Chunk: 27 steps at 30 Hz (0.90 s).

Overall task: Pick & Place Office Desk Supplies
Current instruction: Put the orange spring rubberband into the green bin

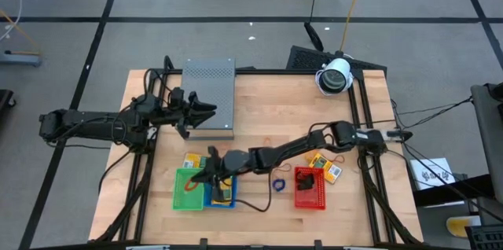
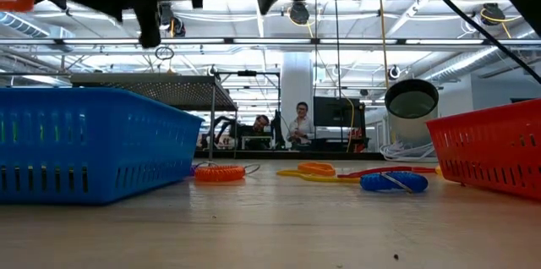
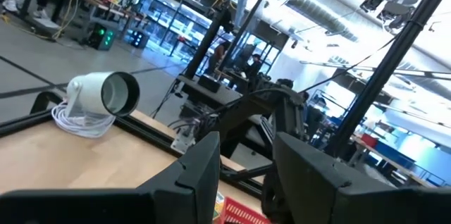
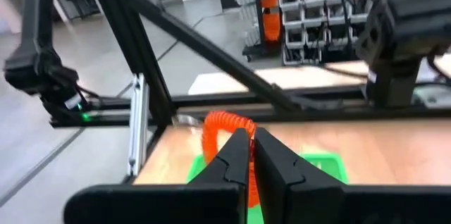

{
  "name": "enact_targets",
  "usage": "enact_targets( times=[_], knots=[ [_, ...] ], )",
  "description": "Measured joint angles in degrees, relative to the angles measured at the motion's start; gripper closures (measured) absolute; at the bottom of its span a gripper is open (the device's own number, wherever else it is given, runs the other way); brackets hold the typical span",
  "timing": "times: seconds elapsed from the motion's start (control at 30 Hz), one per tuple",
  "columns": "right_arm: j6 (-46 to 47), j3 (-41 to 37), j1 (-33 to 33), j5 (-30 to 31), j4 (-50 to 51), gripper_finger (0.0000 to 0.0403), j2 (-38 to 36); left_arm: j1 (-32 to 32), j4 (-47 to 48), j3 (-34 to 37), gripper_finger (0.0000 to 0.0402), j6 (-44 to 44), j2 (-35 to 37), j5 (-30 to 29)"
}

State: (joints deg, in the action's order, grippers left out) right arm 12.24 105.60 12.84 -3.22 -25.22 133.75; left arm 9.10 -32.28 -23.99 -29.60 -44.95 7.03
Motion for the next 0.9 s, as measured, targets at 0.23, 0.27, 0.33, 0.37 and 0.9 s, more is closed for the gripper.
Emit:
enact_targets(
  times=[0.23,0.27,0.33,0.37,0.9],
  knots=[
    [-0.26,0.04,0.13,0.29,-0.27,0.0403,0.11,-0.02,-0.12,0.00,0.0257,0.06,0.00,0.02],
    [-0.62,0.04,0.13,0.44,-0.21,0.0403,0.12,-0.02,-0.11,0.00,0.0257,0.06,0.00,0.02],
    [-1.09,0.04,0.13,1.58,0.54,0.0403,0.25,-0.02,-0.12,0.00,0.0257,-0.04,0.00,0.02],
    [-1.17,0.01,0.13,2.12,0.99,0.0403,0.28,-0.02,-0.11,0.00,0.0257,-0.09,0.00,0.02],
    [-0.84,0.05,-1.21,6.30,-0.95,0.0403,4.93,-0.02,0.70,0.00,0.0257,-0.72,-0.04,-1.07]
  ],
)
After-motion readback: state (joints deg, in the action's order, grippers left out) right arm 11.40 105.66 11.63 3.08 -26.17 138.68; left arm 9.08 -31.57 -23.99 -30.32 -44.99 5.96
